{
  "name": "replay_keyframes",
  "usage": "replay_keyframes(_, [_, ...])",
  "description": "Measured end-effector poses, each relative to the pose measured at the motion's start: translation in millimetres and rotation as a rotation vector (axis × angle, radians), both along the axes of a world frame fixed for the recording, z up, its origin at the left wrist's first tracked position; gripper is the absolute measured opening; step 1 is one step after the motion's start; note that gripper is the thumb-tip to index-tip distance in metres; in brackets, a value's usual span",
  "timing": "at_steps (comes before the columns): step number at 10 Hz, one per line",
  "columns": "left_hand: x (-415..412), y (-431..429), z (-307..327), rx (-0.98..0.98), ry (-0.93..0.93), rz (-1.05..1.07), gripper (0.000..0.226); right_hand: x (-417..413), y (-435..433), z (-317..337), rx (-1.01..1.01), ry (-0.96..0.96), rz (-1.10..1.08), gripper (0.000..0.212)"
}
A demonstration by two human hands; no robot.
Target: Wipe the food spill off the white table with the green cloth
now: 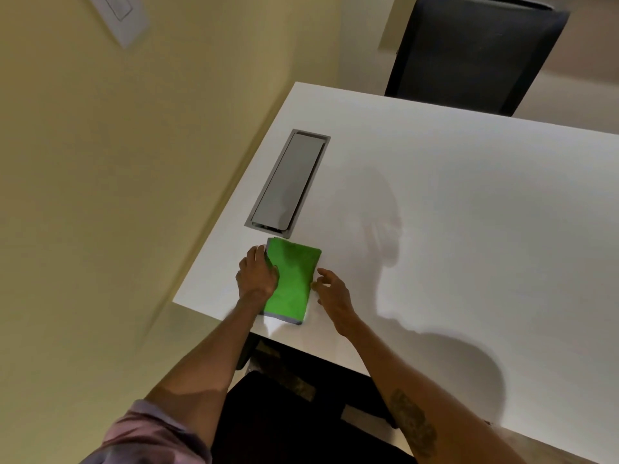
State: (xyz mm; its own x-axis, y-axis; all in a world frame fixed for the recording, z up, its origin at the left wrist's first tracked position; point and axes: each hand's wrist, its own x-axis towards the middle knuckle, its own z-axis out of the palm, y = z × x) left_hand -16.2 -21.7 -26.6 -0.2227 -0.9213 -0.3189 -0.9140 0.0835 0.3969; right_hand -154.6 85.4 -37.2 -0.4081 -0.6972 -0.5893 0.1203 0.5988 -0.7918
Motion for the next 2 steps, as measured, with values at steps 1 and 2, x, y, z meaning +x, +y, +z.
replay_keyframes(1, [-10, 12, 11, -0.085, -0.085, -0.143, 0.062, -2, 7, 12, -0.022, 0.112, 0.074, 0.051])
replay_keyframes(2, [-25, 19, 15, -0.065, -0.083, -0.309, 0.059, -5, 10, 23, -0.039, 0.081, 0.062, 0.057])
